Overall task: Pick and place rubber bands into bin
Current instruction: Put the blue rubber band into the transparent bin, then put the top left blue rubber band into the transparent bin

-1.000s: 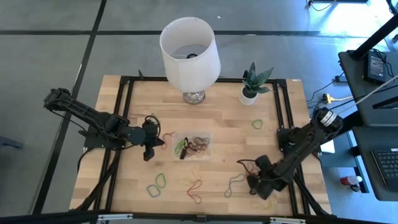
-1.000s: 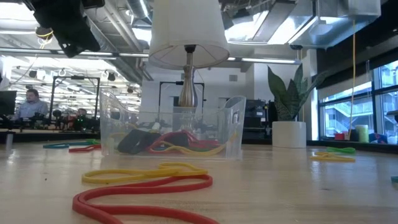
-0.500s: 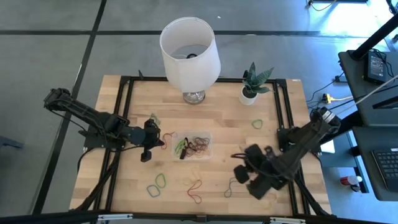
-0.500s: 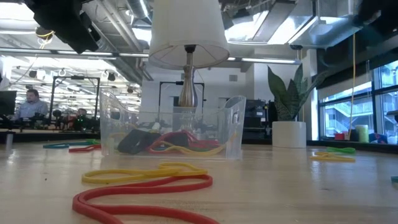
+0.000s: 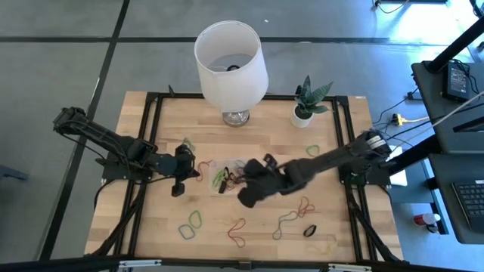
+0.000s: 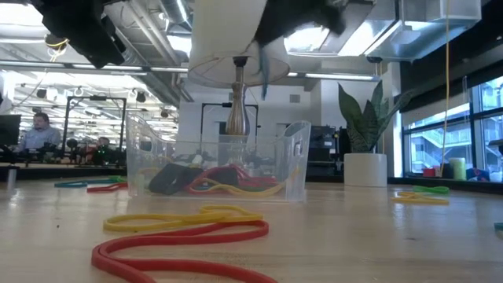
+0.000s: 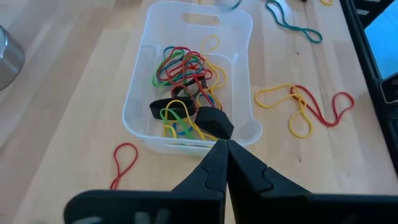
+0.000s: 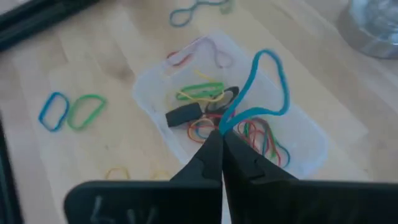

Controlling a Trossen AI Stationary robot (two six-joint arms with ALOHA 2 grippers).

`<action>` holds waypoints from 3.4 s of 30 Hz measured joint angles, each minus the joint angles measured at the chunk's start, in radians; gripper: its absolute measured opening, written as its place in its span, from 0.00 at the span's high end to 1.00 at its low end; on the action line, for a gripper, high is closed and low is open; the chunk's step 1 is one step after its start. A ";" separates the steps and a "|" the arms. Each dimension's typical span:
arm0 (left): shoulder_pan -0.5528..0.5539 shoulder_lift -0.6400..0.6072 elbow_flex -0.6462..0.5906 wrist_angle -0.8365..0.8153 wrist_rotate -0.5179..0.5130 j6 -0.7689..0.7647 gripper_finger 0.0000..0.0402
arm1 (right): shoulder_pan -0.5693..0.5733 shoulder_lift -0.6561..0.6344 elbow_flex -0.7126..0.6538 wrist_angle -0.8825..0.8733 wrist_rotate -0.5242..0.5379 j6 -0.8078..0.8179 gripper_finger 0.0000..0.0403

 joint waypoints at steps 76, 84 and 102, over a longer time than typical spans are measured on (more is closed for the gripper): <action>0.402 0.451 0.001 -0.316 0.175 -0.837 0.73 | -0.010 -0.828 -1.041 0.280 -0.223 -0.026 0.89; 0.399 0.598 0.008 -0.316 0.205 -0.989 0.80 | -0.012 -0.828 -1.041 0.279 -0.224 -0.111 0.89; 0.157 0.480 0.331 -0.698 0.001 -1.235 1.00 | -0.012 -0.828 -1.041 0.260 -0.226 -0.207 0.89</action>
